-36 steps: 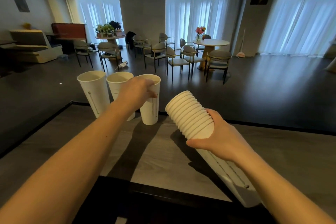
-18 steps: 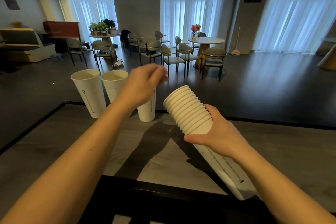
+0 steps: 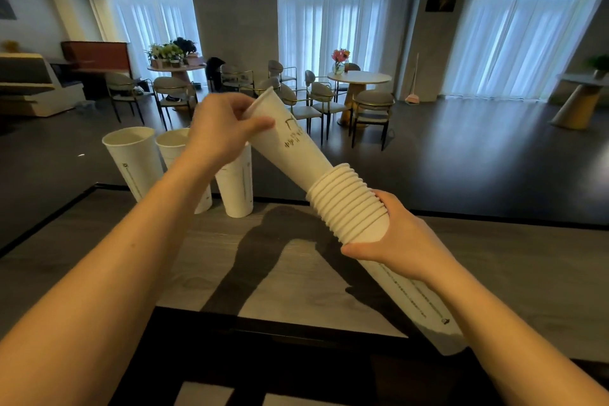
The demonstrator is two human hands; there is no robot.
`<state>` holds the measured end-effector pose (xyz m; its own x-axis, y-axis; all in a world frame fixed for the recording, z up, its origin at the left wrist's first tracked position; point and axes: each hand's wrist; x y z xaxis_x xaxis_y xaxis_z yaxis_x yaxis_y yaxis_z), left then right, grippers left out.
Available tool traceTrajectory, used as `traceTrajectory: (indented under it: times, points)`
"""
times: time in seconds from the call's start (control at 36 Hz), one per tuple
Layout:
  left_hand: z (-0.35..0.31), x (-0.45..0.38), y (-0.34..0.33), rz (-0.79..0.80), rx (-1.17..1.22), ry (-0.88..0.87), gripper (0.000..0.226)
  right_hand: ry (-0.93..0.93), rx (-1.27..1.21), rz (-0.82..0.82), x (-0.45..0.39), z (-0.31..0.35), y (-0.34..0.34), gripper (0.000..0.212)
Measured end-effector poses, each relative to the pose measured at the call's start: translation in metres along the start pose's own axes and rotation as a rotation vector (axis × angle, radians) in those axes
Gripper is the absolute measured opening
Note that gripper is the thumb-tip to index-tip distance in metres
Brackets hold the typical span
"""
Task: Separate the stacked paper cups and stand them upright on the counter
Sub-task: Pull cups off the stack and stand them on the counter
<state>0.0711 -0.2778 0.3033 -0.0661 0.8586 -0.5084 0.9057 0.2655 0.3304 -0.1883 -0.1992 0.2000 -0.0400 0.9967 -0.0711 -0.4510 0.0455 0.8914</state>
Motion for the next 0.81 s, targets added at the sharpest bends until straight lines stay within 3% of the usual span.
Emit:
traceTrajectory:
  times: [0.19, 0.44, 0.69, 0.75, 0.81]
  points:
    - [0.029, 0.015, -0.049, 0.307, -0.506, -0.217, 0.016, -0.054, -0.013, -0.008, 0.001, -0.017, 0.006, 0.109]
    - [0.053, 0.002, -0.066, 0.266, -0.729, -0.307, 0.025, -0.012, -0.053, -0.023, -0.002, -0.018, 0.006, 0.107]
    - [0.06, -0.006, -0.062, 0.311, -0.714, -0.287, 0.04, -0.015, -0.043, -0.039, -0.004, -0.019, 0.008, 0.109]
    - [0.053, -0.003, -0.059, 0.238, -0.622, -0.377, 0.051, -0.012, -0.042, -0.046, -0.003, -0.019, 0.009, 0.109]
    - [0.039, 0.005, -0.06, 0.116, -0.507, -0.447, 0.047, -0.009, -0.051, -0.058, -0.002, -0.02, 0.01, 0.11]
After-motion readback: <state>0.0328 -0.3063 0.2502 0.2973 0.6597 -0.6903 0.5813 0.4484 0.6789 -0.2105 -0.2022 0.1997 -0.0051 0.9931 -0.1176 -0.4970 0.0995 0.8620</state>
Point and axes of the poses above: each hand's wrist, its own x-axis away from the middle knuckle, its own y-axis out of the back of the hand, z = x × y, and after that the axes turned 14 degrees about x, right-handed
